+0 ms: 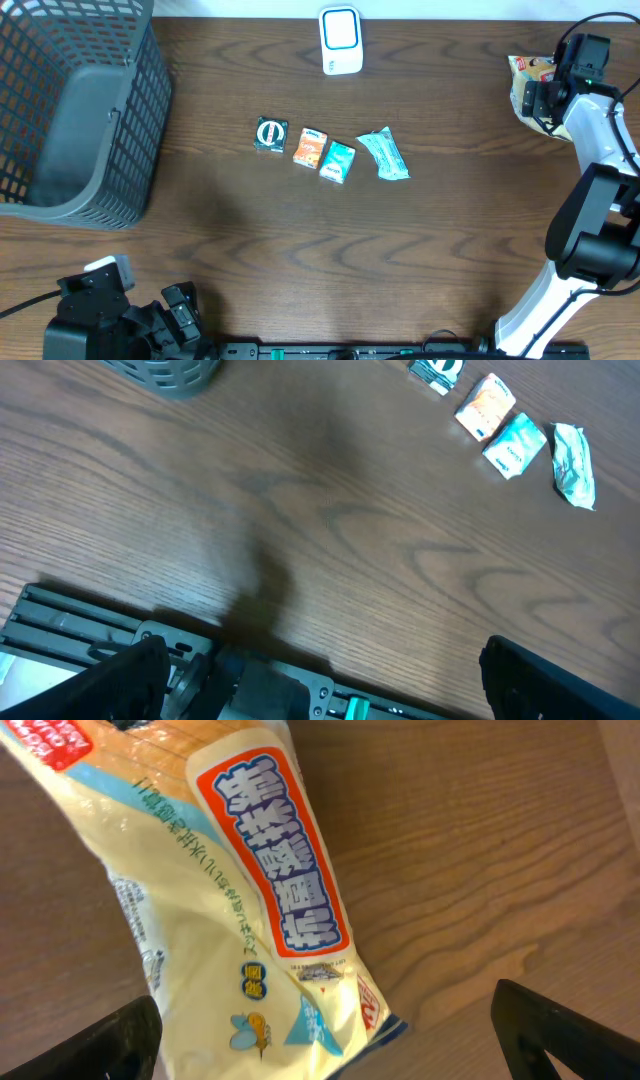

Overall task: Scan the item barcode
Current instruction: 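Carry the snack bag to the right table edge and release it, then move the right gripper to the green wet-wipe pack and grasp it, then lift the wet-wipe pack and carry it rightward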

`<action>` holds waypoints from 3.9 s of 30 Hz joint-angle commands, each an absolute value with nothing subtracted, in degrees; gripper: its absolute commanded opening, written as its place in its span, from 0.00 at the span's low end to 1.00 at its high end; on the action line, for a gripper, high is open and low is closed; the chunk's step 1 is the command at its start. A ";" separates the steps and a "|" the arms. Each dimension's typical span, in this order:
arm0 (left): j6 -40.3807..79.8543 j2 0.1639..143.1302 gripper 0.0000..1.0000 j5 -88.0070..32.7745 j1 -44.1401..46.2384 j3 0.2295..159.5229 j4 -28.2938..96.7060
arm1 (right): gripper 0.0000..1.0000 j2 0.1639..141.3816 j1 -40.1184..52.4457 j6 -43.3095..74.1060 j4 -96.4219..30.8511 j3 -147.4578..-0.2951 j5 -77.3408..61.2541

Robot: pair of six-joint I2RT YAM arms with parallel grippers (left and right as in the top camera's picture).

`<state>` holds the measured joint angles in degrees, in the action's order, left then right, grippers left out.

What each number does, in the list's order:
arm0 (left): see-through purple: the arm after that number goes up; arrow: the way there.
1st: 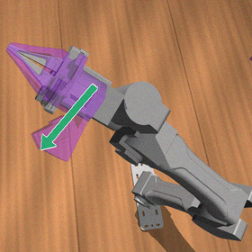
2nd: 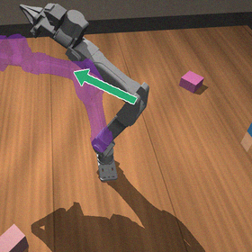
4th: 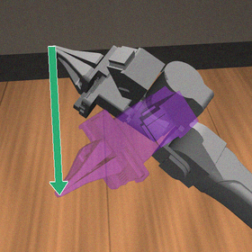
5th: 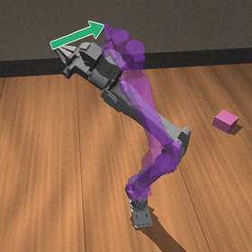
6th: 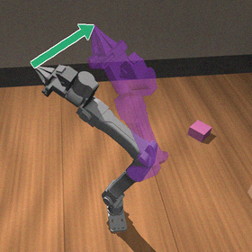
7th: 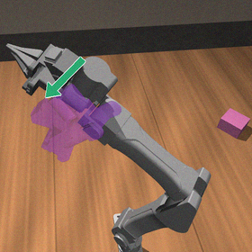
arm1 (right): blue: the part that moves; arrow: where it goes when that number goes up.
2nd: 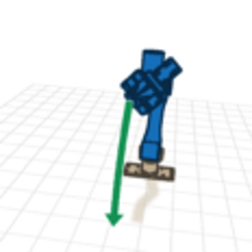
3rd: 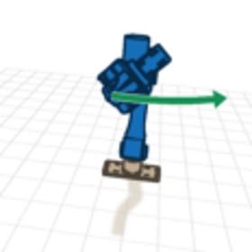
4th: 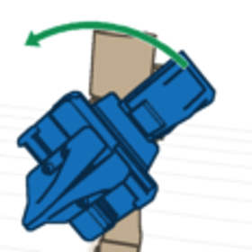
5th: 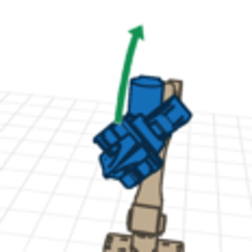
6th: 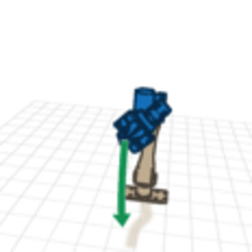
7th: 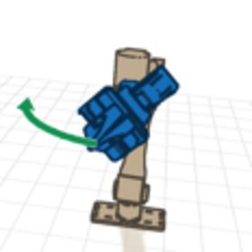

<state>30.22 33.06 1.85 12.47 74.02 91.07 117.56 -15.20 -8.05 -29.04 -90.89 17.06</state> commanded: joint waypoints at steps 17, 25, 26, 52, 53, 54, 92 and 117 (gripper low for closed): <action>30.74 33.08 0.98 2.39 12.29 74.15 91.05 | 0.01 119.96 -11.18 -7.11 -20.05 -90.94 -3.38; 30.74 33.08 0.98 2.39 12.29 74.15 91.05 | 0.01 129.78 -14.52 -5.32 -11.07 -90.96 -0.03; 30.74 33.08 0.98 2.39 12.29 74.15 91.05 | 0.01 130.23 -15.03 -3.70 -10.85 -90.96 2.74; 30.74 33.08 0.98 2.39 12.29 74.15 91.05 | 0.35 106.30 -9.89 2.66 -35.35 -91.02 -18.33; 30.74 33.08 0.97 2.39 12.29 74.15 91.05 | 0.39 105.93 -8.21 3.75 -38.35 -91.02 -20.49; 30.74 33.08 0.98 2.39 12.29 74.15 91.05 | 0.39 105.84 -6.68 4.38 -40.80 -91.02 -22.35; 30.74 33.08 0.98 2.39 12.29 74.15 91.05 | 0.50 119.94 35.57 7.42 -46.54 -84.51 32.36; 30.74 33.08 0.98 2.39 12.29 74.15 91.05 | 0.01 123.22 29.65 7.44 -47.83 -85.58 17.65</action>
